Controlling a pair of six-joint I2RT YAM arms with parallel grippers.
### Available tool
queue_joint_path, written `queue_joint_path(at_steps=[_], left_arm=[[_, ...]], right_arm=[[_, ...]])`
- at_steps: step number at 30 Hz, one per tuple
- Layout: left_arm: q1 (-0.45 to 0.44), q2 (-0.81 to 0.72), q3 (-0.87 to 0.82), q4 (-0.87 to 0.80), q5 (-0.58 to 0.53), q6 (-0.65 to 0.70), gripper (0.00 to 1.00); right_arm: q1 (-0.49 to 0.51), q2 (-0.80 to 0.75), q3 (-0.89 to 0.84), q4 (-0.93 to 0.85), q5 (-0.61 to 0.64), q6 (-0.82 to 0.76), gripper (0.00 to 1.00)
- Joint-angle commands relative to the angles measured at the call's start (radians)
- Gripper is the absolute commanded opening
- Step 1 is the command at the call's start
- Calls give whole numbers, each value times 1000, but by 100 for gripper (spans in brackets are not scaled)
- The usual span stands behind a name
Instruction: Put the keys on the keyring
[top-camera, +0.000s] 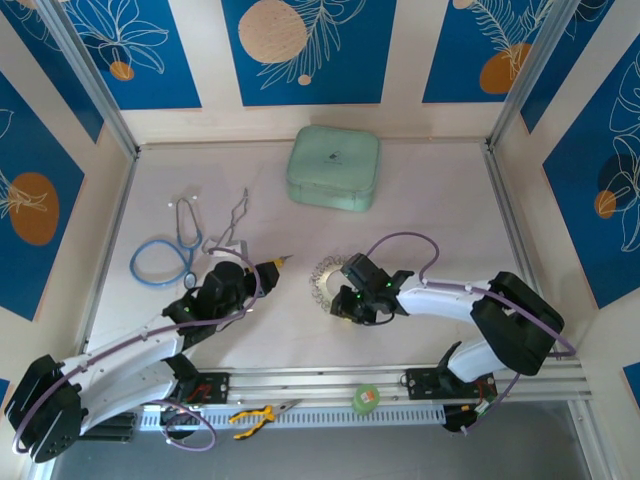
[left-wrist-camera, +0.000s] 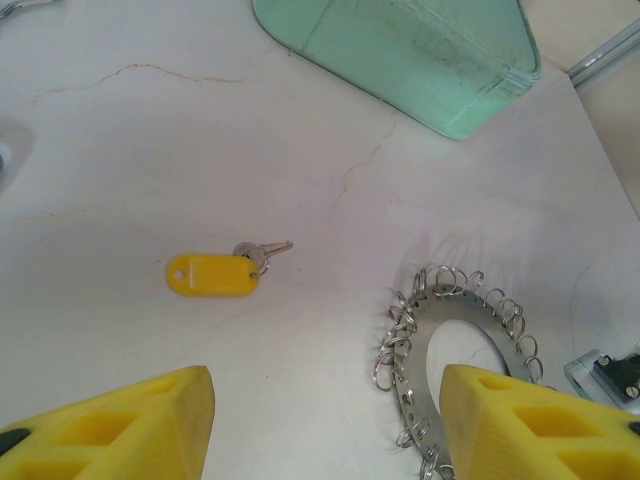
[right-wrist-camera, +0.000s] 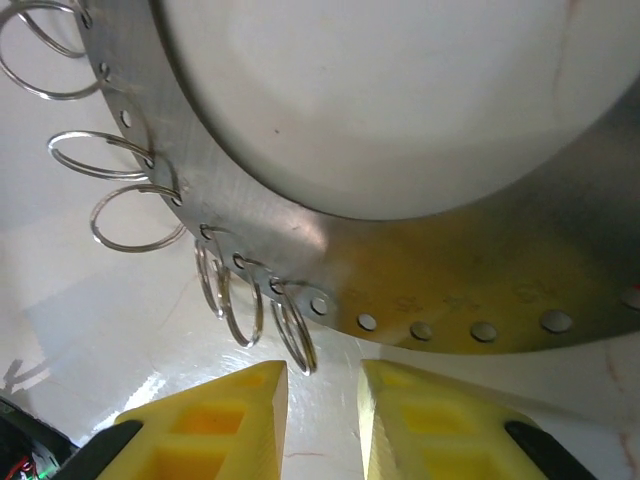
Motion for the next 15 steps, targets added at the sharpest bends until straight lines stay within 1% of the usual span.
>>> queue_joint_path(at_steps=[1,15], left_arm=[[1,-13,-13,-13,-23,1,61],[1,-29,-18,-18,-31,-4,61]], right_arm=[[10,10,31,14,16,13,25],[12,43,61,-19,67,20,19]])
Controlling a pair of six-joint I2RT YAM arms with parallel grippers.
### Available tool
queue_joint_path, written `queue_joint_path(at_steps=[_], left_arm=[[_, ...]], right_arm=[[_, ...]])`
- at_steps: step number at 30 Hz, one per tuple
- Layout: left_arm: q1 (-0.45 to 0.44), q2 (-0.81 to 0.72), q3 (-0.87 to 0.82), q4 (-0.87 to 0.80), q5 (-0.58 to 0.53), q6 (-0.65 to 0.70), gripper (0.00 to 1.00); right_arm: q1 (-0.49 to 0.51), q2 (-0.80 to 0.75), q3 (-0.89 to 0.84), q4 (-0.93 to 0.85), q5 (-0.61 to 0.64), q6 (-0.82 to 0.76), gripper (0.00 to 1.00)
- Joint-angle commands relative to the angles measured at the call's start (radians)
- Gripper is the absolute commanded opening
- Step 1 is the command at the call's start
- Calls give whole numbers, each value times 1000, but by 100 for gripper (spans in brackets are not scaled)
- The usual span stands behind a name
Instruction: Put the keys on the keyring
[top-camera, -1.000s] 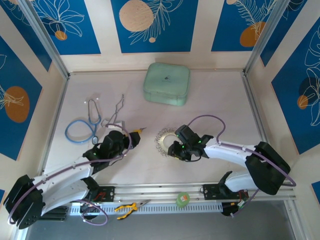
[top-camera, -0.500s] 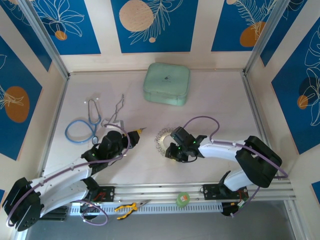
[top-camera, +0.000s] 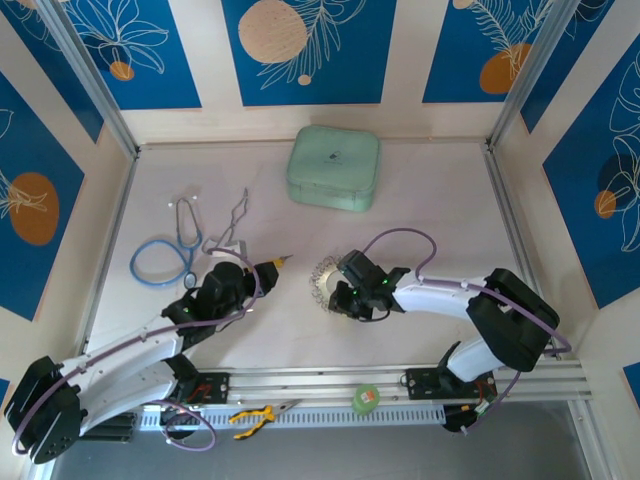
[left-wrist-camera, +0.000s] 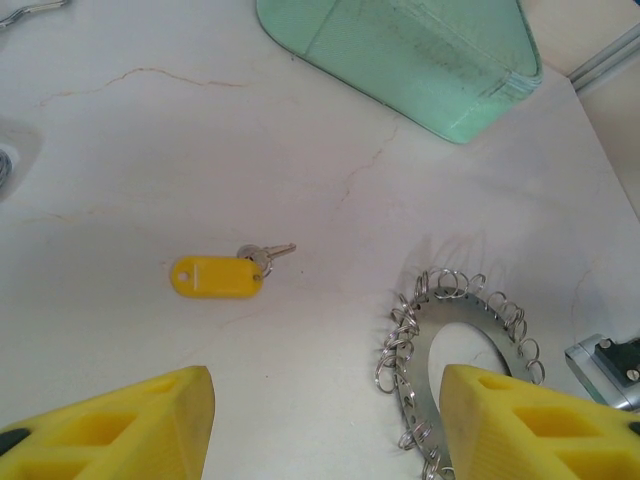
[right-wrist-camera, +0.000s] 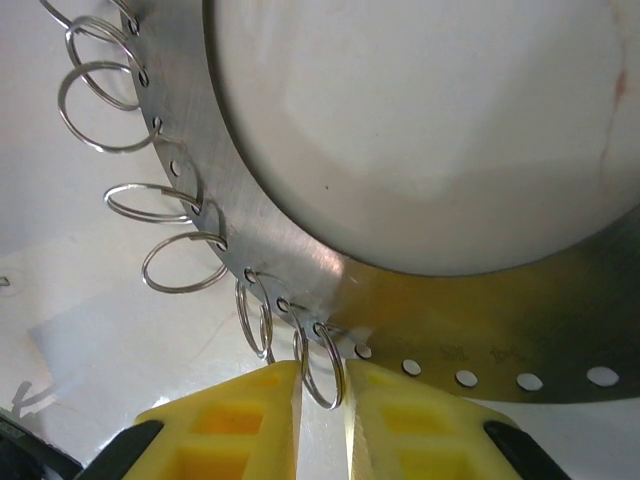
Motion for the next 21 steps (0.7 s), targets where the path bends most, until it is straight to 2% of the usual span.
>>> queue_joint_path(at_steps=[1,11,18,21], left_arm=[[2,-19,-16,-14,-25,-4,60],[2,-34,-22,-20,-31,-4,60],[1,-33,-20,-28,-26,7,61],[1,-33,-21,-30,-24,10,61]], right_arm=[[7,15,23,-26,29,14,18],[17,31,27,-5,26,31,16],[20,29,34,-1,33,35,9],[20,21,38,-22,41,26,2]])
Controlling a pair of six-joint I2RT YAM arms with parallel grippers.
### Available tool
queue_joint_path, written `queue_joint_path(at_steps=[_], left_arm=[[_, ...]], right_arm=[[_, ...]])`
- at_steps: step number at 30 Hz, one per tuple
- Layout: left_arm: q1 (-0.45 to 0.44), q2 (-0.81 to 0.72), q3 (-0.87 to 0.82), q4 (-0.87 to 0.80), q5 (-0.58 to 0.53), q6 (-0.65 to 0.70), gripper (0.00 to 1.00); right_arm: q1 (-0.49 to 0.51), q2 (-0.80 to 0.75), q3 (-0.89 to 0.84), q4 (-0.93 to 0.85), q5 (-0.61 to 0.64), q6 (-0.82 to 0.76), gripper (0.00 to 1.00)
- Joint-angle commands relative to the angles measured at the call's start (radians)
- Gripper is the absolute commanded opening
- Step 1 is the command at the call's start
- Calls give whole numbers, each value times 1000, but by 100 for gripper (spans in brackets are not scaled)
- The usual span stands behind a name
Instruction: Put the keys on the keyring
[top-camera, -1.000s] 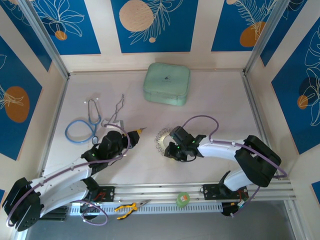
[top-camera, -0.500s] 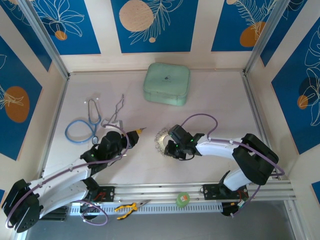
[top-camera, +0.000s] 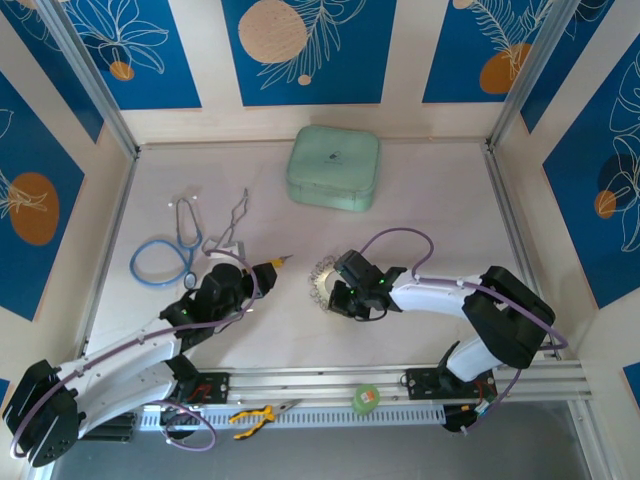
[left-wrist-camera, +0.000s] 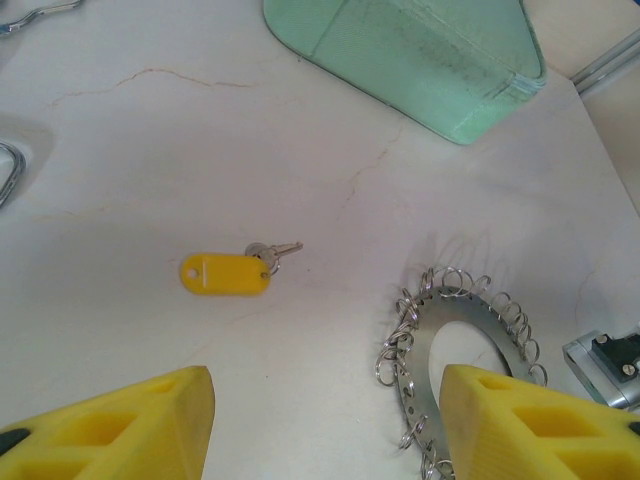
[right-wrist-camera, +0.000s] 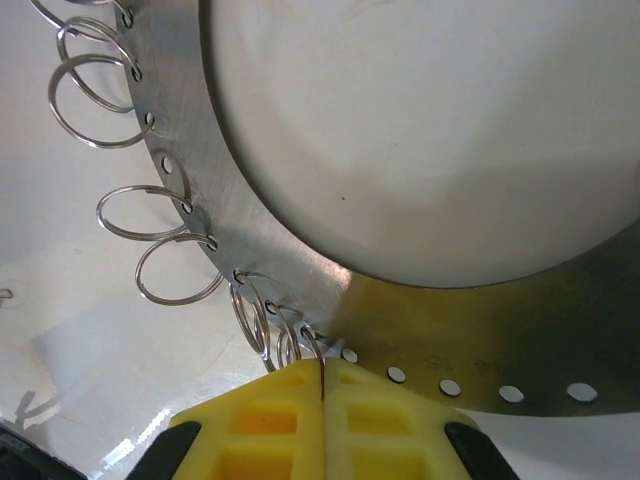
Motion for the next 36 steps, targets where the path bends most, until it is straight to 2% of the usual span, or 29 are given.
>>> queue_joint_path(at_steps=[1,8,18,36], left_arm=[[2,-10,-12,-16,-16,13,61],[1,8,1,-17,-2,29,60],[1,48,36,-31,20,55,61],[1,30,32,-54,14,59,61]], right_arm=[[7,-2,25,-40,28,-5,0],[8,-66,21,-161,37,-51,0],[15,-157,57,-427,27,-212,0],[110,89,246,-491,73,-300,0]])
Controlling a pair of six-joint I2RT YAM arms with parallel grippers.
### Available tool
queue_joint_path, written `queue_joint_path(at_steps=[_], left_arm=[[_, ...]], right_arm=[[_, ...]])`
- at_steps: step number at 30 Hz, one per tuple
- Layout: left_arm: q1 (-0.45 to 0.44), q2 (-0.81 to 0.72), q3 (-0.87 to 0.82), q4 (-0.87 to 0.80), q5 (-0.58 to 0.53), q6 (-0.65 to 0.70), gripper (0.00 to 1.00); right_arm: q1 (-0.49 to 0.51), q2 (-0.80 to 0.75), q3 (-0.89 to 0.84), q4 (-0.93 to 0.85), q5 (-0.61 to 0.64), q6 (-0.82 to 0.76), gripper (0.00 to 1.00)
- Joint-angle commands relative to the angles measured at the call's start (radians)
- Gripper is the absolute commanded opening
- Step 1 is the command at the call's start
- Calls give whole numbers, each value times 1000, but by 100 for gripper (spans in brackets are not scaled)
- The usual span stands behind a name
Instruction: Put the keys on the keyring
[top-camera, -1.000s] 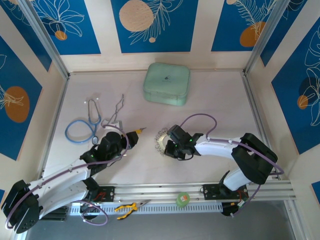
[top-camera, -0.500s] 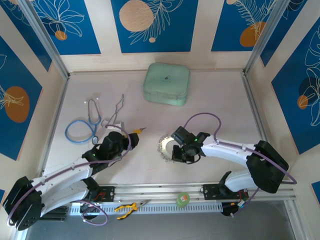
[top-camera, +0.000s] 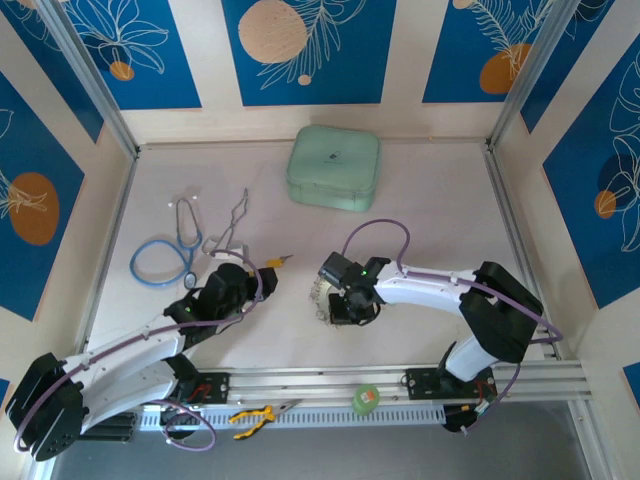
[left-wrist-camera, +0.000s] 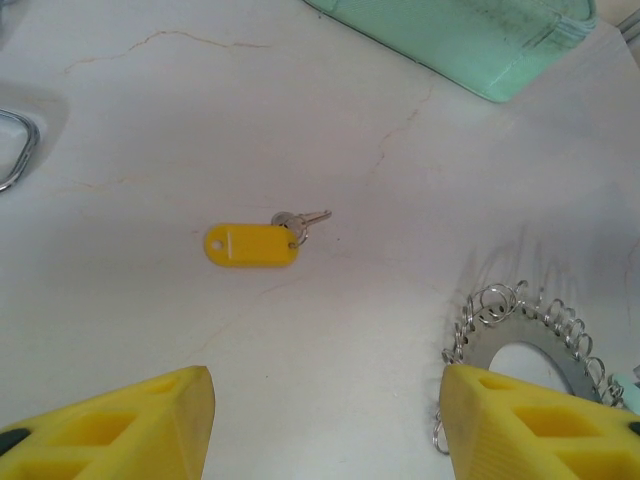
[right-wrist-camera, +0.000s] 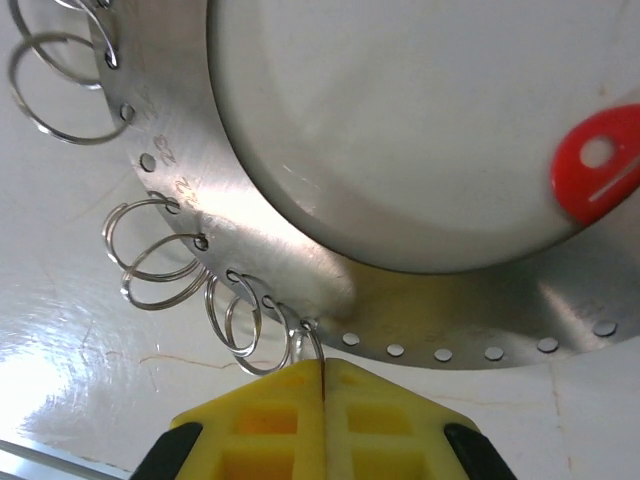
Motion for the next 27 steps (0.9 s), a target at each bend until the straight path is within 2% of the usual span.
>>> queue_joint_path(at_steps=[1,4,11,14,21,27], left_arm=[[2,-17,26,-16,5,18,61],[1,-28,20,-20,1,18,61],[1,-47,10,-26,-10,17,61],[1,-45,10,-23,-11,17,61],[1,-42,8,-21,-11,17,61],[1,-43,10,-21,-11,20,60]], right_arm=[[18,29,42,-41,17,-23,0],[28,54,59,-42,19,-23,1],[34,72,67,-11,0,-5,19],[34,68,58,7,-9,14,24],[34,44,14,57,-20,99,22],[37,13,-6,32,22,166,23]])
